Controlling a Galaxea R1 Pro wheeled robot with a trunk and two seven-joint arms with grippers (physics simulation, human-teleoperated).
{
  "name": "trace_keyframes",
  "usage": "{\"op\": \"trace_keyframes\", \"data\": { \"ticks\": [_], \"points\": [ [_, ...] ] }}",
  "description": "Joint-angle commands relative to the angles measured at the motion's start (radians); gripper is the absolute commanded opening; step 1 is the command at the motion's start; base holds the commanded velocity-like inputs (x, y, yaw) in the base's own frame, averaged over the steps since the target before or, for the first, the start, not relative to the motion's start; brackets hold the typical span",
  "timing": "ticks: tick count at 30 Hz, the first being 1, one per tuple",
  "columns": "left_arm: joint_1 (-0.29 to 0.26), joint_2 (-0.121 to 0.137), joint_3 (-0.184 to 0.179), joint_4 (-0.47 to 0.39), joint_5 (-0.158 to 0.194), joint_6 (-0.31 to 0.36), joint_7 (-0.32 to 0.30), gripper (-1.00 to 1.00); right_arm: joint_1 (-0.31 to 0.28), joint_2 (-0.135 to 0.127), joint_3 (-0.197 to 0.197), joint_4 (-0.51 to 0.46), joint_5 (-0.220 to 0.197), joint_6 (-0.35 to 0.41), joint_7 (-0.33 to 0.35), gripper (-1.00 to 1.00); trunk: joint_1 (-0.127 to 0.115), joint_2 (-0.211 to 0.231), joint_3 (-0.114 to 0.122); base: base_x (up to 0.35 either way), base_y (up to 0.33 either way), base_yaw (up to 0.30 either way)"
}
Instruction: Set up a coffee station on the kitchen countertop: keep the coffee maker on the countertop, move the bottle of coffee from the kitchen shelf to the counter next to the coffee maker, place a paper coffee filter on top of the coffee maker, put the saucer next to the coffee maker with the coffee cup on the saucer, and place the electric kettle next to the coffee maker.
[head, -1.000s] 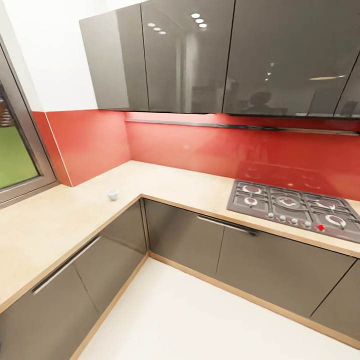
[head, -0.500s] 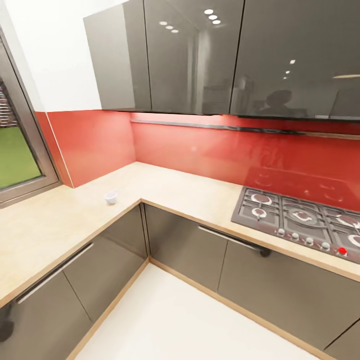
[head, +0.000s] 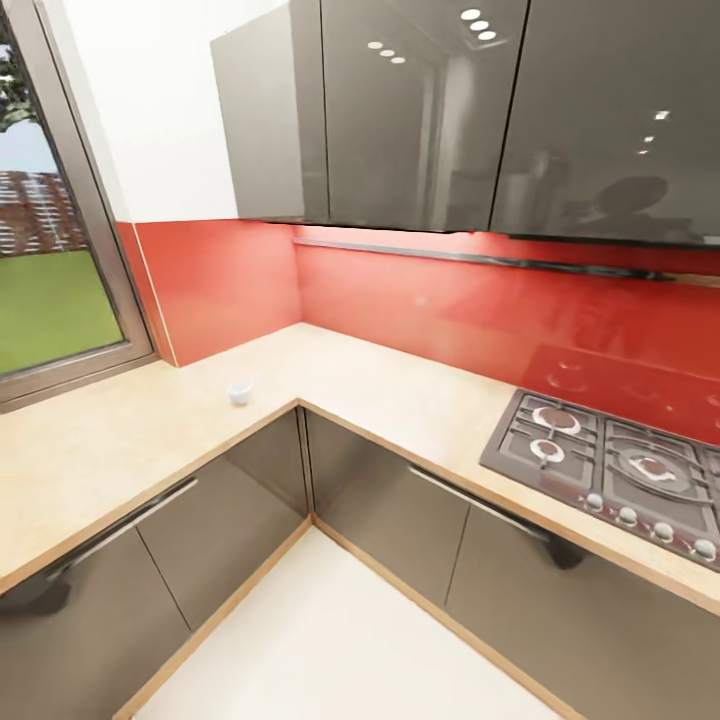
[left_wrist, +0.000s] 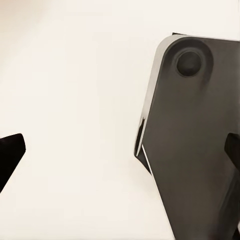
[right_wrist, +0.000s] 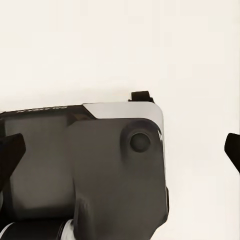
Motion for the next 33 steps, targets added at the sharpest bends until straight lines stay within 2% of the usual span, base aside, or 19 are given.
{"op": "trace_keyframes", "data": {
  "ticks": [1,9,33],
  "points": [
    [0.000,0.000,0.003,-0.002,-0.003,-0.002,0.002,1.00,0.000,0.000,-0.009,-0.002,0.010,0.005,0.003,1.00,0.001,-0.002,-0.002,0.002,-0.314,0.276],
    [0.000,0.000,0.005,-0.002,-0.002,-0.003,0.002,1.00,0.000,0.000,-0.009,-0.002,0.010,0.005,0.003,1.00,0.001,-0.002,-0.002,0.000,-0.235,0.277],
    [0.000,-0.007,-0.003,-0.003,-0.002,-0.008,-0.012,1.00,0.000,0.000,-0.009,-0.002,0.010,0.005,0.003,1.00,0.001,-0.002,-0.002,0.000,-0.005,0.277]
  ]
}}
